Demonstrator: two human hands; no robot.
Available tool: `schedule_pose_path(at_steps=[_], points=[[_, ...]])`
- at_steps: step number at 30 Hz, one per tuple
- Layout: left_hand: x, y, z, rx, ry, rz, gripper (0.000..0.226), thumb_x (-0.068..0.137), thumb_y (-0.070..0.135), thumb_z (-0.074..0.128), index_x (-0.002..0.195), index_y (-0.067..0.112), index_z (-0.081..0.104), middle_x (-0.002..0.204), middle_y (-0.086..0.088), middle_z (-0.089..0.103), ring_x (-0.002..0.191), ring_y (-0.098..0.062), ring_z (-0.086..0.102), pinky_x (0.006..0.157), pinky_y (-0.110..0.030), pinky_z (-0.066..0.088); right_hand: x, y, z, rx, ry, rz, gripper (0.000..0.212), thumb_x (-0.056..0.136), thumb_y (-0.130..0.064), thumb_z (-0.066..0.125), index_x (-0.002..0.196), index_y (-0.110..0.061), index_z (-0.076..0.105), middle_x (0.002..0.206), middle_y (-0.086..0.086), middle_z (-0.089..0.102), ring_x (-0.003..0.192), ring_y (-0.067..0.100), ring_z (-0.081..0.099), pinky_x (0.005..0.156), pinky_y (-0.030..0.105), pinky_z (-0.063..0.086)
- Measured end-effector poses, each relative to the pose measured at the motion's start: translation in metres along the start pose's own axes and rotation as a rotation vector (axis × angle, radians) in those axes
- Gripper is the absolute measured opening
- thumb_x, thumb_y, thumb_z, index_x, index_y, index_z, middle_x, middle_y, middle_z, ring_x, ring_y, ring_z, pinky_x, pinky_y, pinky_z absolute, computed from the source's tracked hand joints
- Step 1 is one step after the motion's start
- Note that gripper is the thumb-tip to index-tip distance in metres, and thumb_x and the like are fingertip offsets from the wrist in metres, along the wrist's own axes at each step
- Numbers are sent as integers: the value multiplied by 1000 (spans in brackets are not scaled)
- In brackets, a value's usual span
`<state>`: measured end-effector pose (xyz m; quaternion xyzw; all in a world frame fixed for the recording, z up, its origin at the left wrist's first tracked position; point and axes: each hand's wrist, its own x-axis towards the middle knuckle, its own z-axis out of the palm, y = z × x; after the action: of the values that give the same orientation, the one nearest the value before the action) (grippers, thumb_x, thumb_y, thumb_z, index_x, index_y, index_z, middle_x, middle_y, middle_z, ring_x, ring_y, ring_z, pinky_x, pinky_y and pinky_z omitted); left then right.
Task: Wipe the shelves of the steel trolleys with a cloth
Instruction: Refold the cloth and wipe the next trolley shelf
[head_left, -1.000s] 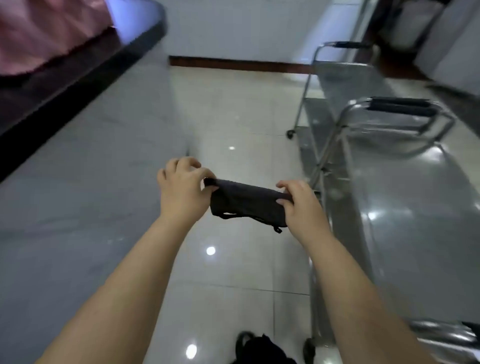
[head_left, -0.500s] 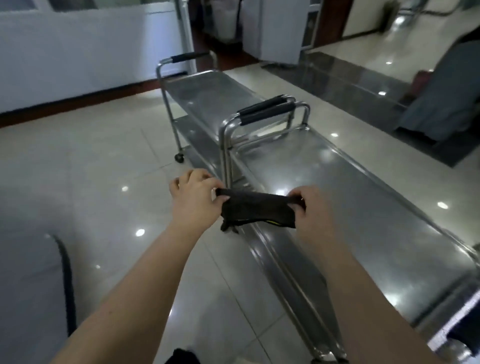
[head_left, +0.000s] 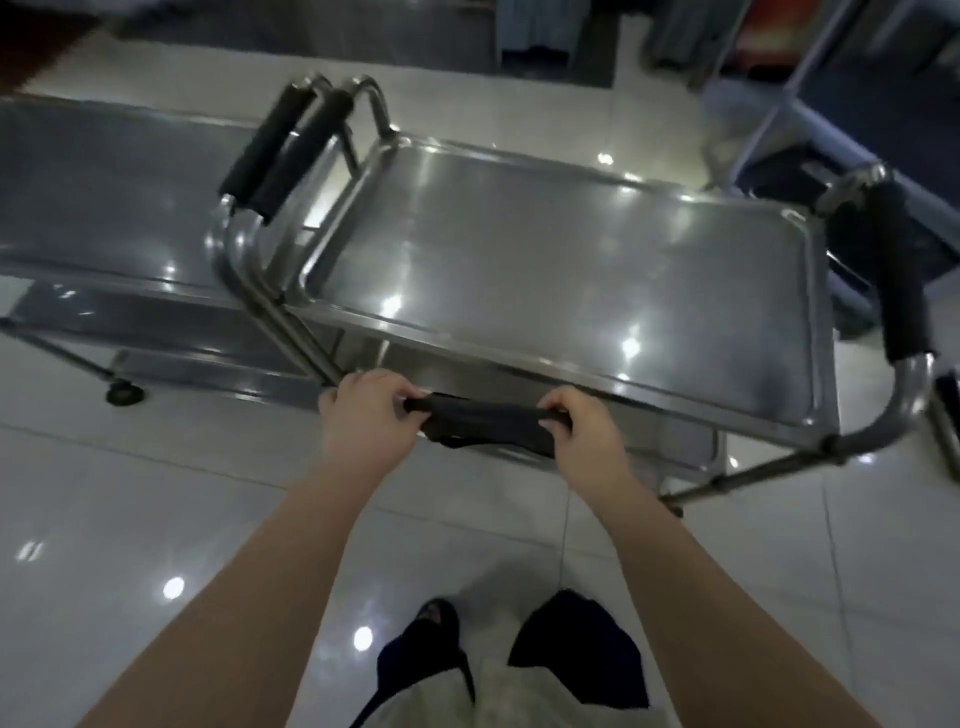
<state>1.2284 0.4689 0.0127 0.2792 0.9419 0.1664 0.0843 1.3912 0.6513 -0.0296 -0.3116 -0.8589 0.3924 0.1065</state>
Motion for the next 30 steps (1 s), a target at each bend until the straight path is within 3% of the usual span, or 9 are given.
schedule_pose_path(at_steps=[5,8,10,14,17,19,21,26,30], points=[[5,6,66,-113,-228,29,10,81,35,71,79,40,62,88,16,63,95,-13,59,93,-39,40,-37,43,24,-7,69,286,20,94,-4,55,92,-24,58,96,-6,58,90,10,54,75,21,38],[12,30,119,-294,-383,-4,17,80,30,74,75,39,60,76,16,62,81,-10,62,68,-23,45,-44,83,27,158,216,494,33,94,0,52,86,-31,57,91,-11,59,83,-9,55,66,2,38],[23,55,169,-451,-488,-75,17,77,21,77,77,32,64,75,12,64,80,-13,65,60,-18,44,-28,123,24,161,333,568,26,95,-2,52,90,-27,59,92,-10,60,84,0,55,66,4,37],[60,101,299,-663,-645,-92,15,75,16,80,87,19,71,89,-6,72,87,-22,68,79,-28,54,34,213,19,56,612,415,28,87,4,53,85,-21,67,86,-8,61,90,11,58,78,7,36],[100,96,382,-495,-484,117,37,83,23,72,120,18,66,115,-3,69,101,-16,64,85,-19,44,71,287,53,-197,560,154,28,87,9,50,99,-5,71,111,12,67,112,26,59,99,15,33],[131,78,422,-316,-313,278,41,87,22,64,128,18,61,125,-8,64,115,-25,59,97,-29,44,96,334,84,-338,359,79,39,93,4,48,130,-6,58,147,17,44,142,39,30,120,46,16],[161,59,450,-165,-157,436,40,88,18,60,128,18,61,132,-10,59,125,-30,51,104,-38,40,119,370,109,-482,203,168,50,101,-20,47,150,-22,35,163,9,11,148,41,-1,118,59,-3],[229,55,486,52,15,701,45,96,30,51,141,24,49,150,-4,42,143,-30,27,114,-43,21,162,416,141,-551,248,291,61,102,-42,36,156,-35,7,164,5,-12,149,38,-8,120,54,1],[239,72,506,208,0,732,50,102,45,31,150,32,30,160,0,22,149,-29,11,117,-56,4,167,418,139,-439,256,107,58,100,-28,44,154,-34,21,164,-1,5,150,23,-2,120,49,-3]])
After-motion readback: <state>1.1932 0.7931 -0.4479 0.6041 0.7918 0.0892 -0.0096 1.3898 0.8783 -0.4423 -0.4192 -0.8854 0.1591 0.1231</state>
